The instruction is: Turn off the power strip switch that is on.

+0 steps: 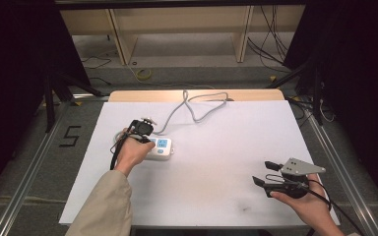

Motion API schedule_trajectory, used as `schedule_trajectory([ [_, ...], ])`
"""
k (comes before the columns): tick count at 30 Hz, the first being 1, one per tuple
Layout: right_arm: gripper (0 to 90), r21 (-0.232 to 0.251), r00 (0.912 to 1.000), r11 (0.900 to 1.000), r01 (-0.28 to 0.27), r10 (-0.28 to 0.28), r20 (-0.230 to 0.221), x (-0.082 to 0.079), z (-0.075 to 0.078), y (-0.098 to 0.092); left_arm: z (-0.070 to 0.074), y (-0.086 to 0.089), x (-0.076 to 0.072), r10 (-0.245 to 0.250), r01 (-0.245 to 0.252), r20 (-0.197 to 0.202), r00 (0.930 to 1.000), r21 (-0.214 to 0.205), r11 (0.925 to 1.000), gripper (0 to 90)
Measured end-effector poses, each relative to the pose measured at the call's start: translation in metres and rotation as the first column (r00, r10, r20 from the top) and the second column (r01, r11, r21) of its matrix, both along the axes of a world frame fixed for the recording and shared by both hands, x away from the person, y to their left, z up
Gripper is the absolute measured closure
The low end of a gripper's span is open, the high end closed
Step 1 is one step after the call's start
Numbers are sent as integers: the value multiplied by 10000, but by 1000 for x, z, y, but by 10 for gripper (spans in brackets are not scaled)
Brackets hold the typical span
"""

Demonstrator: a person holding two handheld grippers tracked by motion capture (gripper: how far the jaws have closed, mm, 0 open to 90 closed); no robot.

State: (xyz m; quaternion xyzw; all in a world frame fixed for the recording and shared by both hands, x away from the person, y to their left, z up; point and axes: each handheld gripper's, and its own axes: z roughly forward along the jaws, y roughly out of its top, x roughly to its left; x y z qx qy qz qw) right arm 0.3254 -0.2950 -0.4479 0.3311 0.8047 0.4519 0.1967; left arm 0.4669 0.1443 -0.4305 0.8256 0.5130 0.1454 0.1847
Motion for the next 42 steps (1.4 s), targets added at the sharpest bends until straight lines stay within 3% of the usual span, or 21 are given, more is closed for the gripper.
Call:
schedule_trajectory([
  [24, 298, -24, 10000, 10000, -41, 41, 10, 0, 0, 1, -5, 4, 7, 63, -52, -679, 9977, 168, 9998, 899],
  [42, 298, -36, 10000, 10000, -53, 52, -33, -1, 0, 1, -5, 4, 10, 65, -49, -797, 9968, 207, 9998, 899],
])
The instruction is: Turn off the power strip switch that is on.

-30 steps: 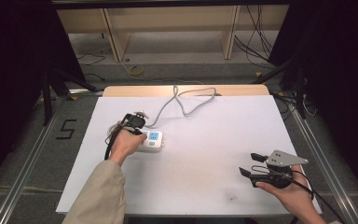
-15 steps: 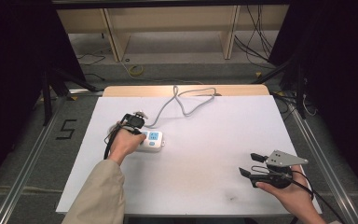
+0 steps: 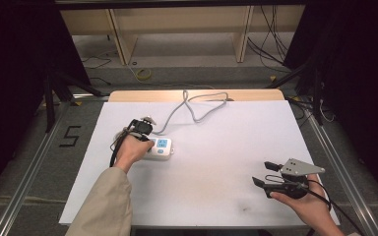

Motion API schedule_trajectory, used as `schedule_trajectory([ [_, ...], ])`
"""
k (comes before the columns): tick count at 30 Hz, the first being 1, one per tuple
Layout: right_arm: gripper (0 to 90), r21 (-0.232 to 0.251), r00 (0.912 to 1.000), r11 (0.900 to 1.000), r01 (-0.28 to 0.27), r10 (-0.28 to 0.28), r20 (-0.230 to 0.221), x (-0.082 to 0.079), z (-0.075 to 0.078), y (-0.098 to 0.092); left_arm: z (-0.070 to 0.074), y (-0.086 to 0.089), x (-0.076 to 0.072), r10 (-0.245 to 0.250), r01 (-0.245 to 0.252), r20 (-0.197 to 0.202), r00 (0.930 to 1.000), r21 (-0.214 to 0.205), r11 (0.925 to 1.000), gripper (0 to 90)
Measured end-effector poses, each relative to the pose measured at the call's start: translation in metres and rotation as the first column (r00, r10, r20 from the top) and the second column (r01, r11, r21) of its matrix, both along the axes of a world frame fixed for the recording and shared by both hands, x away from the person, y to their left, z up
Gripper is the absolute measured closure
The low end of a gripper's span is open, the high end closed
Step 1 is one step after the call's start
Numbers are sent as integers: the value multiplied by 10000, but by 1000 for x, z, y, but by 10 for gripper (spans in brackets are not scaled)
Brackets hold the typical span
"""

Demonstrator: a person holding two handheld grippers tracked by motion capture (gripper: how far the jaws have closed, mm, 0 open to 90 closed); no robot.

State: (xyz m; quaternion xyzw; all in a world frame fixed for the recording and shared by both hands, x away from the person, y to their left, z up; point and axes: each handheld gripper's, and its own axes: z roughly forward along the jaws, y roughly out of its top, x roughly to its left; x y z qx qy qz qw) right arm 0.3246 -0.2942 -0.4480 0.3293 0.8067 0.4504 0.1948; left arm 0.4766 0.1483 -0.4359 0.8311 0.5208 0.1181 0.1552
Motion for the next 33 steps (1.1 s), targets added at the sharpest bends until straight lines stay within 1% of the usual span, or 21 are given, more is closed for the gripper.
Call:
schedule_trajectory([
  [16, 298, -34, 10000, 10000, -48, 48, 23, 0, 0, 0, 0, 0, 2, 59, -60, -127, 9999, -99, 9999, 900],
  [18, 298, -37, 10000, 10000, -52, 52, 25, 0, 0, 0, 0, -1, 2, 34, -35, -105, 9999, -58, 10000, 900],
  [22, 298, -27, 10000, 10000, -30, 30, 18, 0, 0, 0, 0, -3, 2, -72, 74, -103, 9999, 161, 9998, 899],
  [26, 298, -35, 10000, 10000, -16, 16, 0, -1, 0, 0, 1, -2, 2, -50, 52, -181, 9998, 127, 9999, 899],
  [28, 298, -40, 10000, 10000, -32, 32, 19, -1, 0, 0, 0, -3, 2, -51, 53, -142, 9999, 169, 9998, 900],
  [30, 298, -58, 10000, 10000, -39, 39, 15, -1, 0, 0, 1, -5, 2, -154, 160, -169, 9997, 355, 9992, 900],
  [33, 298, -52, 10000, 10000, -35, 36, 24, -1, 0, 0, 1, -7, 3, -125, 135, -202, 9997, 479, 9988, 900],
])
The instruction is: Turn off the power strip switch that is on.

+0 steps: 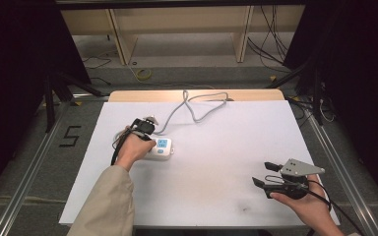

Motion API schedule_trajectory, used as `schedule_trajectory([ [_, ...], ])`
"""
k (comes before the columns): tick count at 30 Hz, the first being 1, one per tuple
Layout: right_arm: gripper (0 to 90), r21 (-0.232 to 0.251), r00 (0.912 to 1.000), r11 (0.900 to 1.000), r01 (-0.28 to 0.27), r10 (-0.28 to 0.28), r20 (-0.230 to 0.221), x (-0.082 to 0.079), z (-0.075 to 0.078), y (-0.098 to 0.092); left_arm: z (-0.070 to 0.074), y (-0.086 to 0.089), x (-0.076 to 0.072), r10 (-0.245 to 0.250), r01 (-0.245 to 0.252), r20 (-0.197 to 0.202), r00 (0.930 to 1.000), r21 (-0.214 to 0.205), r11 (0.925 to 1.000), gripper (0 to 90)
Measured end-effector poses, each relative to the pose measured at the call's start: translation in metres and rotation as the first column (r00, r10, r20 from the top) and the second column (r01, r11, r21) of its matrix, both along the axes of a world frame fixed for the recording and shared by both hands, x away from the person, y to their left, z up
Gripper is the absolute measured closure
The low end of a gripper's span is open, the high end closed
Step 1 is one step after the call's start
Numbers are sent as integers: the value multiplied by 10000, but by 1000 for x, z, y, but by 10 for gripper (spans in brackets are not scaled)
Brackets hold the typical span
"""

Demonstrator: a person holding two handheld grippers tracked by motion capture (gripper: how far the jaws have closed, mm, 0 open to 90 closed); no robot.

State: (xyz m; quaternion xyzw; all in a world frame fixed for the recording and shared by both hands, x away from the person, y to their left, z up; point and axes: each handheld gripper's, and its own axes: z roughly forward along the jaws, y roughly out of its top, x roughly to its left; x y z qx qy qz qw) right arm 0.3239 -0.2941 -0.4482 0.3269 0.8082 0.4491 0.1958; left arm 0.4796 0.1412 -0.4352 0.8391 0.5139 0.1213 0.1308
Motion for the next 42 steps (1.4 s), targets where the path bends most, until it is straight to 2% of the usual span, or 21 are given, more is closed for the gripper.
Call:
schedule_trajectory([
  [4, 298, 8, 10000, 10000, 7, -7, 11, 0, 0, 0, 1, 0, 2, 4, -3, -146, 9999, 72, 10000, 900],
  [15, 298, 3, 10000, 10000, 7, -7, -3, -1, 0, 0, 0, -5, 2, 22, -16, -161, 9999, 332, 9994, 900],
  [23, 298, -6, 10000, 10000, 11, -11, -1, -1, 0, 0, 0, -5, 2, 62, -56, -194, 9998, 314, 9995, 900],
  [28, 298, 7, 10000, 10000, 12, -12, -13, -1, 0, 0, 0, -7, 2, 3, 8, -203, 9998, 509, 9987, 900],
  [34, 299, 9, 10000, 10000, 5, -5, -11, -1, 0, 0, 0, -7, 3, -5, 21, -308, 9995, 515, 9987, 900],
  [38, 298, 6, 10000, 10000, 2, -2, -9, -1, 0, 0, -1, -10, 3, -24, 30, -109, 9999, 508, 9987, 900],
  [42, 298, 7, 10000, 10000, 6, -6, -11, -1, 0, 1, -1, -9, 3, -20, 26, -119, 9999, 477, 9989, 900],
])
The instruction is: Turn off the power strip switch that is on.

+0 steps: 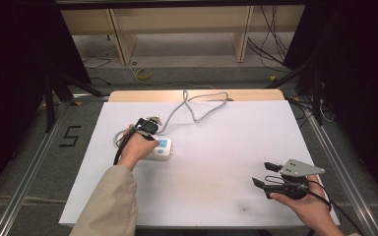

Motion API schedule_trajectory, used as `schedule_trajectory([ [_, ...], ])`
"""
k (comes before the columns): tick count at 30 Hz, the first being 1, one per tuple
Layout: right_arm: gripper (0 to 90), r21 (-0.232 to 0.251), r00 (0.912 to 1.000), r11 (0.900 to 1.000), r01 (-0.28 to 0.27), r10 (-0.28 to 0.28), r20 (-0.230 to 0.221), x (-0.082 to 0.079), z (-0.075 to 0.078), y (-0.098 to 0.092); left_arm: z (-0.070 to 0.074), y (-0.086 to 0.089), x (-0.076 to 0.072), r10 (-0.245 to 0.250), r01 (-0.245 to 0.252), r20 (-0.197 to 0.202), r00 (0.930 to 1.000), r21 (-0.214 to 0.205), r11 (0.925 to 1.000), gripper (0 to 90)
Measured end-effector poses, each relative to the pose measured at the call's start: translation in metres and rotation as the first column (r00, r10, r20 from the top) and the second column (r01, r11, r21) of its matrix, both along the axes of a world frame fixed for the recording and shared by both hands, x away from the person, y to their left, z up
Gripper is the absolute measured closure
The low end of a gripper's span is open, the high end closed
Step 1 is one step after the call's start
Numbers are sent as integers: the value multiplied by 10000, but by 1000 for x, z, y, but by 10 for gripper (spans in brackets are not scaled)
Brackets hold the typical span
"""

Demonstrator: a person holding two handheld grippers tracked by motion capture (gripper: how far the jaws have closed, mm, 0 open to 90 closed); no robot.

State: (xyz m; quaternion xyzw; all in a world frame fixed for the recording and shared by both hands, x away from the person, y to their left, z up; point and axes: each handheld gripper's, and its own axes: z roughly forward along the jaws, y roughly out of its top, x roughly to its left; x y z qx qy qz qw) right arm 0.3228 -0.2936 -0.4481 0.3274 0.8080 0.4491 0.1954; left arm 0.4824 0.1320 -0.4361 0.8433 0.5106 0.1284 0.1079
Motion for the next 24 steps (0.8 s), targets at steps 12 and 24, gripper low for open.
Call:
schedule_trajectory([
  [12, 299, 5, 10000, 10000, -2, 2, 11, 0, 0, 0, 0, 1, 0, -12, 12, -6, 10000, -25, 10000, 900],
  [24, 299, 5, 10000, 10000, -16, 16, 48, 0, 0, -1, 0, 2, -1, 14, -14, 21, 10000, -102, 9999, 900],
])
